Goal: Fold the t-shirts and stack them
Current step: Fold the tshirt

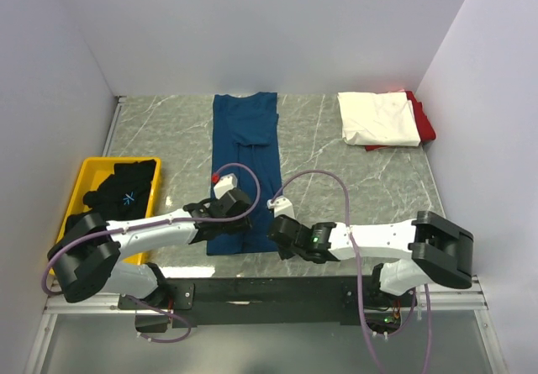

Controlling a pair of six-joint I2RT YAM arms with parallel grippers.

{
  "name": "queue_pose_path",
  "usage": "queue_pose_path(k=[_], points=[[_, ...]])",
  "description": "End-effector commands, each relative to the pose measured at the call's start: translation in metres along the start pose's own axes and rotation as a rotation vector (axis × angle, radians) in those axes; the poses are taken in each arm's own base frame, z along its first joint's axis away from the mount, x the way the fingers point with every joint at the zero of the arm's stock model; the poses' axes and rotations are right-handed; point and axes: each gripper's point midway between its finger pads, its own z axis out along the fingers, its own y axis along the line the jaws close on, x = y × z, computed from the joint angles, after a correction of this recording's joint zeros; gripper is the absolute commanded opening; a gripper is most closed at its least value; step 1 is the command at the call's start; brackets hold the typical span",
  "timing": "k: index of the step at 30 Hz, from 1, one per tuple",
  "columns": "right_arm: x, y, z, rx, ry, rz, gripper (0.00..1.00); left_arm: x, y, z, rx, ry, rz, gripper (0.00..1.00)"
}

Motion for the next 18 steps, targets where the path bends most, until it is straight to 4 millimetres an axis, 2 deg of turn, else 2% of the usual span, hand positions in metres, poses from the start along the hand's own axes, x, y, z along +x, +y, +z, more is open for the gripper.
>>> queue_pose_path(k=[1,9,13,18], points=[[-0.010,0.002,-0.009,-0.019,-0.055,0.050,0.05,-0.003,-0.022,-0.003,0.078,0.000,0.025,0.37],[-0.014,0.001,-0.018,-0.037,-0.083,0.090,0.05,0.003,-0.017,-0.002,0.030,0.016,0.063,0.35],[-0.017,-0.001,-0.024,-0.041,-0.099,0.106,0.12,0.009,-0.017,0.001,0.028,0.033,0.079,0.33],[-0.021,-0.006,-0.030,-0.050,-0.120,0.129,0.18,0.015,-0.022,0.001,0.032,0.049,0.103,0.20]])
